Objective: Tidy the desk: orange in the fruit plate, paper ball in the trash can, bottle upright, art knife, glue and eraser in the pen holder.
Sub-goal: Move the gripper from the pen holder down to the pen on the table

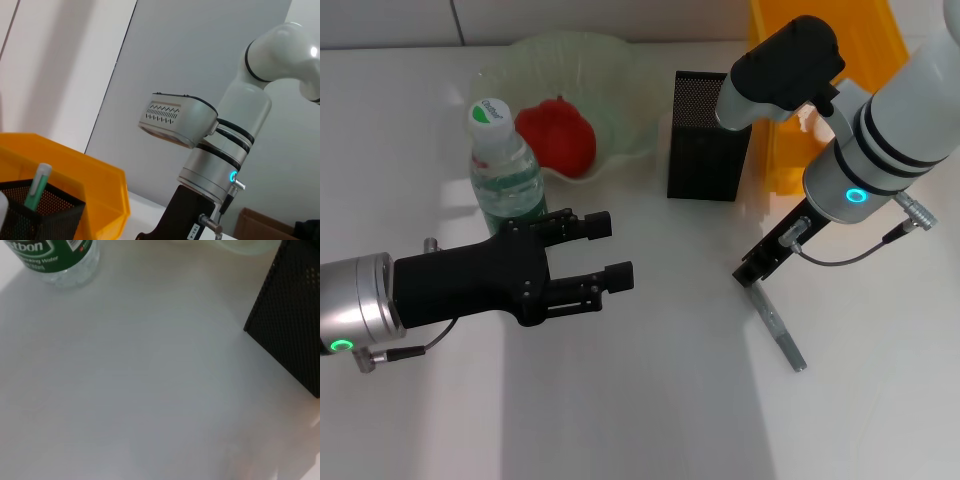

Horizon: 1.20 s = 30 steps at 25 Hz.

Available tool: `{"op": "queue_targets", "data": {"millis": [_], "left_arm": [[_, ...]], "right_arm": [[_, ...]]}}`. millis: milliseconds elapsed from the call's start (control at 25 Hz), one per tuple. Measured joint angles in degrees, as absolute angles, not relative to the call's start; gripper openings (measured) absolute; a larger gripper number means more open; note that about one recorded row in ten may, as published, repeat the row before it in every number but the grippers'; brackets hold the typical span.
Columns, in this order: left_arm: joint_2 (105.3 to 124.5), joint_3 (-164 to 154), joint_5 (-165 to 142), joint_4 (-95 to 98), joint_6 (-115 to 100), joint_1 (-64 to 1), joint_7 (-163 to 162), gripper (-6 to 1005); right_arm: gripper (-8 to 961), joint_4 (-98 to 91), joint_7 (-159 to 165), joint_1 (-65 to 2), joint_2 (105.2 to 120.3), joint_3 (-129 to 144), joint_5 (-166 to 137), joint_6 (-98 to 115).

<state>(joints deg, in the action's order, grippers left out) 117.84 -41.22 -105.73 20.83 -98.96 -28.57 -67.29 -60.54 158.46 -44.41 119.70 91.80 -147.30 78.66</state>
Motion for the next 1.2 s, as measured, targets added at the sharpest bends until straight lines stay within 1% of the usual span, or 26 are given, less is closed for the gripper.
{"op": "queue_targets", "data": {"millis": [1200], "left_arm": [[117.95, -41.22, -105.73, 20.78, -98.26, -28.71, -67.27, 754]], "right_arm": [[252, -58.18, 157.95, -44.6, 119.7, 94.52, -146.16, 75.34]]}}
